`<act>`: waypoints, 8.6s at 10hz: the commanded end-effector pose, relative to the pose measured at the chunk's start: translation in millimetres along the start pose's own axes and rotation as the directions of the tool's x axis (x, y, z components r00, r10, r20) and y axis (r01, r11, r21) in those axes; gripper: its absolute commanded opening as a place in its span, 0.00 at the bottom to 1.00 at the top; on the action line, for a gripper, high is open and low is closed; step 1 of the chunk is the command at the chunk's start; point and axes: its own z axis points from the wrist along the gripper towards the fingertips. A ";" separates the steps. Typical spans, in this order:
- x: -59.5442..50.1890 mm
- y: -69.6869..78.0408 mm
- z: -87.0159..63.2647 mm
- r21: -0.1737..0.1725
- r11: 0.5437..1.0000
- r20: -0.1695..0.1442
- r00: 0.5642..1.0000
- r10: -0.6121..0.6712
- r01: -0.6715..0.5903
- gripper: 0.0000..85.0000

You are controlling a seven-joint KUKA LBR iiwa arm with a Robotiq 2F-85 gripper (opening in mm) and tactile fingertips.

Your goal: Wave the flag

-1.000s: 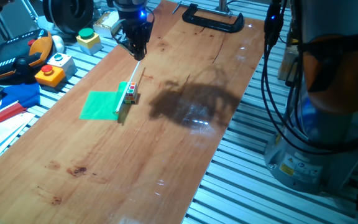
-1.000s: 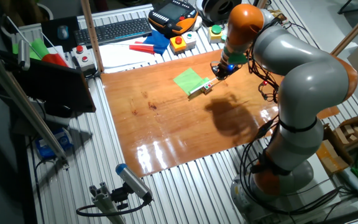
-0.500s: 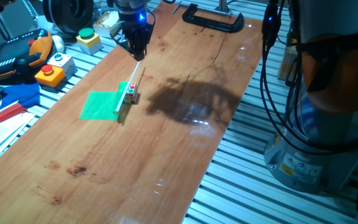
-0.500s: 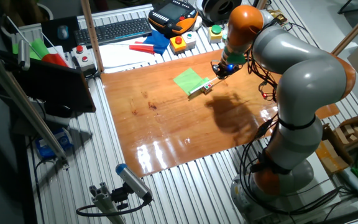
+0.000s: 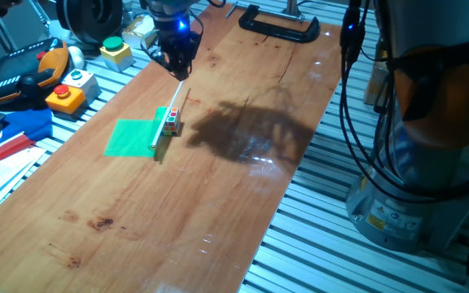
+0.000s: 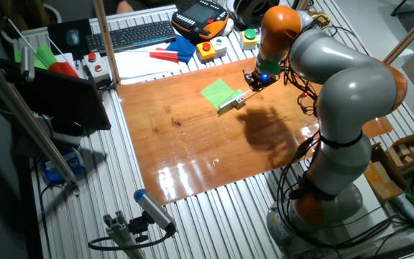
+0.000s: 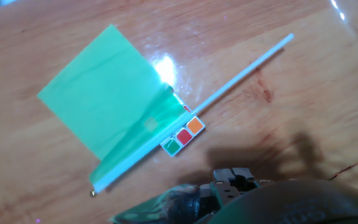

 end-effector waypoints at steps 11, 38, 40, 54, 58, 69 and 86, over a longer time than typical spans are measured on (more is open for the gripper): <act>-13.0 -14.1 17.2 0.019 0.963 0.015 0.963 0.269 -0.269 0.01; -90.2 -54.3 38.5 -0.039 0.982 -0.007 0.982 0.187 -0.187 0.01; -95.6 -52.5 44.8 -0.032 0.967 -0.008 0.968 0.251 -0.251 0.01; -112.0 -59.0 79.7 -0.046 0.878 -0.029 0.880 0.475 -0.476 0.32; -117.2 -58.5 89.7 -0.041 0.850 -0.036 0.851 0.524 -0.525 0.42; -120.5 -63.8 112.4 -0.036 0.792 -0.034 0.793 0.608 -0.609 0.47; -117.0 -68.9 132.3 -0.042 0.760 -0.059 0.761 0.646 -0.648 0.18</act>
